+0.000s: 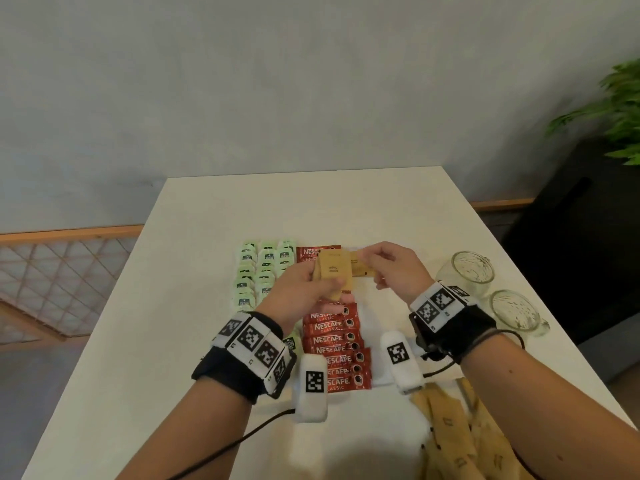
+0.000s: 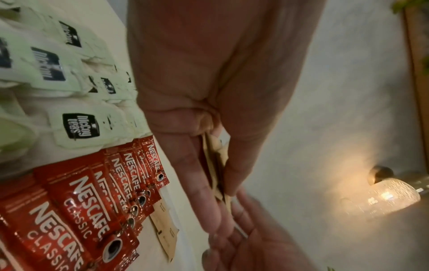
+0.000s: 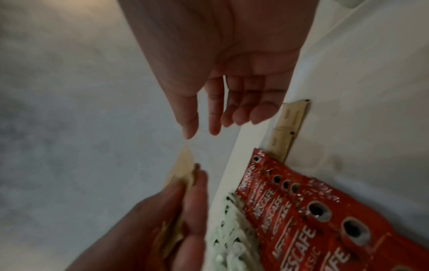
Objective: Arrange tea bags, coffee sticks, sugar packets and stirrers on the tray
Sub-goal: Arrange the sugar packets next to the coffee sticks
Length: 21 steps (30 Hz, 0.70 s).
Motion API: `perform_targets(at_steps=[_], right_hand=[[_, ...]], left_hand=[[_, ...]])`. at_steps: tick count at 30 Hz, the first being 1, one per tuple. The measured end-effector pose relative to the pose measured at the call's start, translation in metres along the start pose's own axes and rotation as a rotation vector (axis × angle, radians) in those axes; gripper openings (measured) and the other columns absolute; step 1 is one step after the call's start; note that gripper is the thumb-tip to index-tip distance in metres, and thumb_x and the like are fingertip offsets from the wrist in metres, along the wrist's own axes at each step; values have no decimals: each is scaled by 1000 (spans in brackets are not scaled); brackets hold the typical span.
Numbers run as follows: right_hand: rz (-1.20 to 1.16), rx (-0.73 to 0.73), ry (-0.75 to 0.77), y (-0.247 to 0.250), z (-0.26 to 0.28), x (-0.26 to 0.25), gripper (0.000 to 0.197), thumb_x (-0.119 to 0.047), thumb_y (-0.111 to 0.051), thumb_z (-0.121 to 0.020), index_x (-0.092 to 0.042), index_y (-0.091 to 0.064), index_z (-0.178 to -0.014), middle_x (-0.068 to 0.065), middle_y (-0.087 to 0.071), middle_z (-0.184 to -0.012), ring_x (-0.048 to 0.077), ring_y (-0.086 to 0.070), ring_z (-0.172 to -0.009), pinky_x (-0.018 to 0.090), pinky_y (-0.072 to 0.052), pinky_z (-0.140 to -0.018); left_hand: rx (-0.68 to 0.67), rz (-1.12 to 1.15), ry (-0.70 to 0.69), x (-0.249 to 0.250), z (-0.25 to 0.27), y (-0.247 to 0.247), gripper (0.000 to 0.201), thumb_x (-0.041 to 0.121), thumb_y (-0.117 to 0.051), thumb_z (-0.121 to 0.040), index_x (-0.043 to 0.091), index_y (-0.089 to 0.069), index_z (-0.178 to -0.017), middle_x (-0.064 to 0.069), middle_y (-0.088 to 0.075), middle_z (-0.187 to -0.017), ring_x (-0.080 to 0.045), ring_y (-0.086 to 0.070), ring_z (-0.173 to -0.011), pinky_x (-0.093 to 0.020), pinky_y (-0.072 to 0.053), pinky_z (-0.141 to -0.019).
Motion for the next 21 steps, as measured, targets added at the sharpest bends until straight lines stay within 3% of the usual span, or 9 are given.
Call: perform_targets(at_steps=[5,9,14,17,21], right_hand=[[94,-151,142,-13,21,-28,8,-27,-70,-87,-22,-73,-91,-5,-63,-76,10,-56,-65,24,-49,-62],[47,-88,161,4,31,-27,5,-21,-71,-86,-18,-72,-81,-5,-63,-67,12,-53,-63,27,-48,-63],[104,-126,110,7,47,-15,18,-20,-75,-82,-17,-66,-66,2,-63,-72,13,-54,-64,26,-46,-63],[82,-204,89,0,61,-10,8,-21,-76,-81,-14,-73,-81,2,-66,-75,11,-57,-66,27,-49,-67],[26,-135,84,11,61,-7,21,-25,-76,-81,-15,-72,-98,0,-68,-84,10,-60,-66,26,-50,-66]], left_hand=[[-43,-172,-14,4,12,-16,28,4,-71,-85,7,-63,-112,-12,-74,-99,-21,-74,-81,-27,-61,-66],[67,-213,-56,13,18,-7,31,5,-73,-84,10,-63,-113,-9,-73,-104,-20,-75,-84,-31,-62,-70],[213,-58,-135,27,28,7,25,5,-71,-87,5,-64,-111,-11,-74,-100,-22,-73,-82,-31,-62,-70],[238,-102,-171,32,31,2,24,4,-71,-87,7,-64,-109,-12,-73,-99,-22,-72,-81,-31,-62,-69],[245,-236,-209,38,31,-3,21,2,-71,-86,15,-63,-101,-9,-72,-99,-22,-74,-82,-34,-62,-69]])
Point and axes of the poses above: each hand's wrist, its own z-axis away from the middle knuckle, its own y-axis out of the back of the hand, x = y × z, the point moved 7 cm from there along -z, towards the middle knuckle
